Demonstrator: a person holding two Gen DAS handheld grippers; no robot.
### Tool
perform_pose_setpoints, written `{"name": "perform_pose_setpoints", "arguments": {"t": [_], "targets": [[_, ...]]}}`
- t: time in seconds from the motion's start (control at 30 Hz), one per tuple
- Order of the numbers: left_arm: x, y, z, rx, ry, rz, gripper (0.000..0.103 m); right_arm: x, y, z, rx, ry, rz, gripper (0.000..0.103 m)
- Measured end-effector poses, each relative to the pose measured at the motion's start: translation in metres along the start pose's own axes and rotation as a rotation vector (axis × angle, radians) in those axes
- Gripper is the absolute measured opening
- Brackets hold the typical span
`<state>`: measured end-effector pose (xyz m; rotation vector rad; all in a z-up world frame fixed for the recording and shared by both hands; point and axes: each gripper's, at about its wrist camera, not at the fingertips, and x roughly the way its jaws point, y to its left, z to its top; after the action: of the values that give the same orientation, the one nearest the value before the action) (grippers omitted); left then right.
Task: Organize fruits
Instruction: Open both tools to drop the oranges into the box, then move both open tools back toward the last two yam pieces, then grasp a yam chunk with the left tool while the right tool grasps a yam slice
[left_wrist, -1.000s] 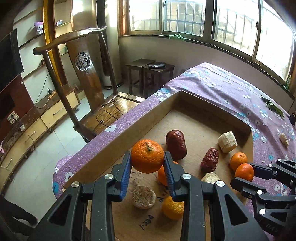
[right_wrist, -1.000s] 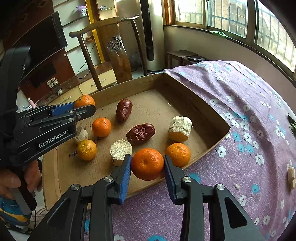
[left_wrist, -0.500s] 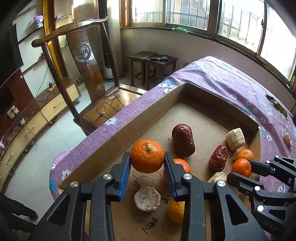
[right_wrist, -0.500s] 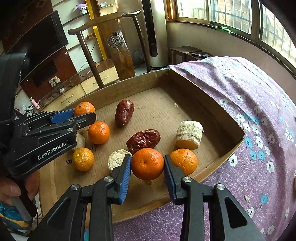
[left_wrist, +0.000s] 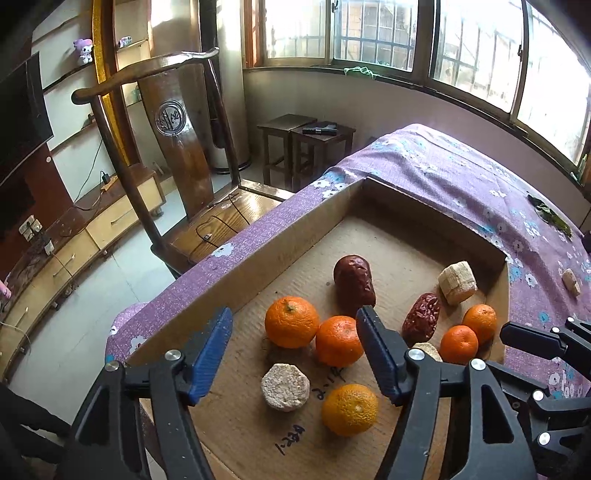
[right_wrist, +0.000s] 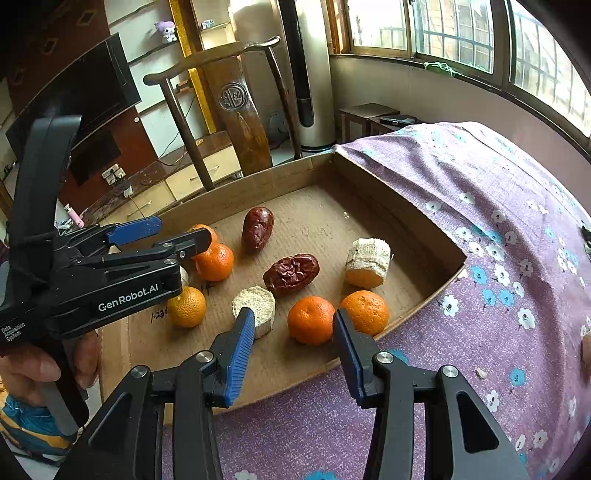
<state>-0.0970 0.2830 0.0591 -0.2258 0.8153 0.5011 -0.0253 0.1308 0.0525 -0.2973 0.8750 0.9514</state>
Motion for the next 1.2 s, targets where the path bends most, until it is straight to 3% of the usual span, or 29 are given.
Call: {"name": "perform_pose_setpoints", "arguments": {"t": [0.23, 0.47, 0.9, 1.2], "targets": [[-0.02, -0.033, 0.0, 0.05, -0.041, -0.043, 0.083, -0.031, -0.028, -0.018, 0.068, -0.034, -0.048, 0.055], [-0.033, -0.087, -0.004, 0.127, -0.051, -0.136, 0.087, -0.062, -0.075, -0.047, 0.168, -0.047, -0.12, 0.057], [-0.033, -0.213, -0.009, 0.276, 0.005, -0.321, 0.087, -0.114, -0.193, -0.108, 0.386, -0.043, -0.291, 0.06], [-0.016, -0.285, -0.001, 0.348, 0.059, -0.379, 0.087, -0.117, -0.275, -0.11, 0.463, -0.04, -0.405, 0.06]]}}
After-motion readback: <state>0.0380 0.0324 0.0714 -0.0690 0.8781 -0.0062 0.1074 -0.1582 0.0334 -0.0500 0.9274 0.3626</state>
